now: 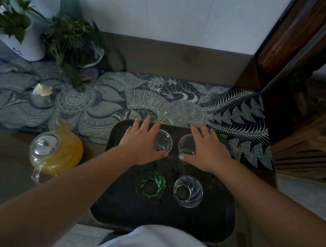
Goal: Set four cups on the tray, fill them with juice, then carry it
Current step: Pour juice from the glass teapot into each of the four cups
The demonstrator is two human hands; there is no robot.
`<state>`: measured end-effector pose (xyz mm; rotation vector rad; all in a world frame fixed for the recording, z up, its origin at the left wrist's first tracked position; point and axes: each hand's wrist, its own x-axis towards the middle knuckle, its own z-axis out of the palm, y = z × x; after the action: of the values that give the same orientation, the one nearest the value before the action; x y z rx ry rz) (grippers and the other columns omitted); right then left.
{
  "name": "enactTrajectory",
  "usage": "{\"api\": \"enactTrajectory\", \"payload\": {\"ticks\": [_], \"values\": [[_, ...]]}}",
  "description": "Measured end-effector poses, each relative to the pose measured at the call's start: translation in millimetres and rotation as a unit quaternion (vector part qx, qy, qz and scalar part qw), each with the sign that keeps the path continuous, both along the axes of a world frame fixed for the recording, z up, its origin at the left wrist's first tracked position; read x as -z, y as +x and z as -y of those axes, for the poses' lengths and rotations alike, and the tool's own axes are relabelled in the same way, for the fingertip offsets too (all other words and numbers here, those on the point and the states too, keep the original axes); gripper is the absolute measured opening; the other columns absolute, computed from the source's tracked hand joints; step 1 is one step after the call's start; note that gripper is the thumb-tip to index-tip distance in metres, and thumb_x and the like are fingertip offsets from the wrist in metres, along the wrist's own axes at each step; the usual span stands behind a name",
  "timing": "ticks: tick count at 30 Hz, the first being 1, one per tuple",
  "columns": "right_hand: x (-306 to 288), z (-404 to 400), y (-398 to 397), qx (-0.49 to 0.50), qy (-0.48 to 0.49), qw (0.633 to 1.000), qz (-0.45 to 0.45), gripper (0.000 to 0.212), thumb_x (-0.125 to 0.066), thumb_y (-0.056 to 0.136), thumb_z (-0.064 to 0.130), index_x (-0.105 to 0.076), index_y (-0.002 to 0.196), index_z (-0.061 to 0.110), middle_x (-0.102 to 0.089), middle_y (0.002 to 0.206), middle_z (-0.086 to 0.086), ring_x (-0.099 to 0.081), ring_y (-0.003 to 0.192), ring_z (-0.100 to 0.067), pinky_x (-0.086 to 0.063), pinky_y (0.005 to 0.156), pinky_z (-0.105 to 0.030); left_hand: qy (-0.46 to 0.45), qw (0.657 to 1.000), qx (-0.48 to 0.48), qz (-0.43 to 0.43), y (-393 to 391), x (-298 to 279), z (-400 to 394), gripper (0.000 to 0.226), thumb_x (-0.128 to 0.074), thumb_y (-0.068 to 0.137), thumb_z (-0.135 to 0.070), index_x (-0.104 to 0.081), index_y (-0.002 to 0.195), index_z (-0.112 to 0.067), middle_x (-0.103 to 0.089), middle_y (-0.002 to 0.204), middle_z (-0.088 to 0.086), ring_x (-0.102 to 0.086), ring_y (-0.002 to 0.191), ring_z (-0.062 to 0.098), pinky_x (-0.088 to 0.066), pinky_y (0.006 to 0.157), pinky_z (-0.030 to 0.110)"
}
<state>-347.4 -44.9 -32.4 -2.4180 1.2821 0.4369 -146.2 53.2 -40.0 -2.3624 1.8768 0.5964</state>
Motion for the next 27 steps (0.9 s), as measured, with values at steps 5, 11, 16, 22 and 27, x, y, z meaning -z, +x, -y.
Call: {"api": "enactTrajectory", "payload": {"ticks": [5, 11, 16, 22, 27], "values": [[-16.7, 2.6, 19.4, -0.046, -0.037, 0.998, 0.026, 0.106, -0.052, 0.076, 0.074, 0.003, 0.154, 0.028, 0.01, 0.165, -0.007, 0.002, 0.151, -0.036, -0.019, 0.117, -0.056, -0.017, 0.999, -0.044, 0.016, 18.4, -8.4, -17.8, 0.106, -0.05, 0.078, -0.078, -0.001, 0.156, -0.026, 0.005, 0.166, 0.009, 0.005, 0.151, 0.036, -0.013, 0.12, 0.055], [-27.0, -14.6, 75.7, -0.147, -0.044, 0.987, 0.055, 0.104, -0.05, 0.079, 0.073, 0.0, 0.155, 0.023, 0.007, 0.166, -0.006, 0.002, 0.152, -0.029, -0.022, 0.116, -0.05, -0.028, 0.991, -0.128, 0.033, 45.2, -19.4, -62.0, 0.102, -0.042, 0.081, -0.08, -0.001, 0.157, -0.026, 0.003, 0.166, 0.008, 0.004, 0.152, 0.031, -0.013, 0.121, 0.05], [-27.8, -52.1, 127.5, -0.239, -0.044, 0.966, 0.084, 0.102, -0.051, 0.079, 0.072, -0.006, 0.155, 0.021, 0.001, 0.166, -0.009, 0.001, 0.152, -0.029, -0.022, 0.118, -0.05, -0.038, 0.978, -0.202, 0.039, 67.1, -30.2, -111.3, 0.096, -0.045, 0.084, -0.075, -0.004, 0.157, -0.027, 0.001, 0.167, 0.006, 0.005, 0.153, 0.027, -0.012, 0.122, 0.049], [-22.9, -105.9, 177.9, -0.304, -0.002, 0.949, 0.087, 0.095, -0.052, 0.083, 0.066, -0.014, 0.154, 0.015, -0.007, 0.165, -0.009, -0.005, 0.152, -0.026, -0.025, 0.115, -0.046, -0.063, 0.969, -0.237, 0.031, 109.0, -29.0, -163.2, 0.092, -0.048, 0.087, -0.069, -0.008, 0.157, -0.025, -0.004, 0.166, 0.006, 0.004, 0.153, 0.027, -0.01, 0.122, 0.049], [-10.2, -156.0, 211.4, -0.241, 0.058, 0.956, 0.155, 0.075, -0.057, 0.084, 0.057, -0.037, 0.146, 0.019, -0.041, 0.153, -0.002, -0.036, 0.141, -0.019, -0.037, 0.109, -0.037, -0.097, 0.965, -0.245, -0.001, 163.5, -16.5, -192.6, 0.086, -0.054, 0.087, -0.064, -0.021, 0.155, -0.024, -0.014, 0.165, 0.006, -0.004, 0.153, 0.027, -0.017, 0.121, 0.05]]}}
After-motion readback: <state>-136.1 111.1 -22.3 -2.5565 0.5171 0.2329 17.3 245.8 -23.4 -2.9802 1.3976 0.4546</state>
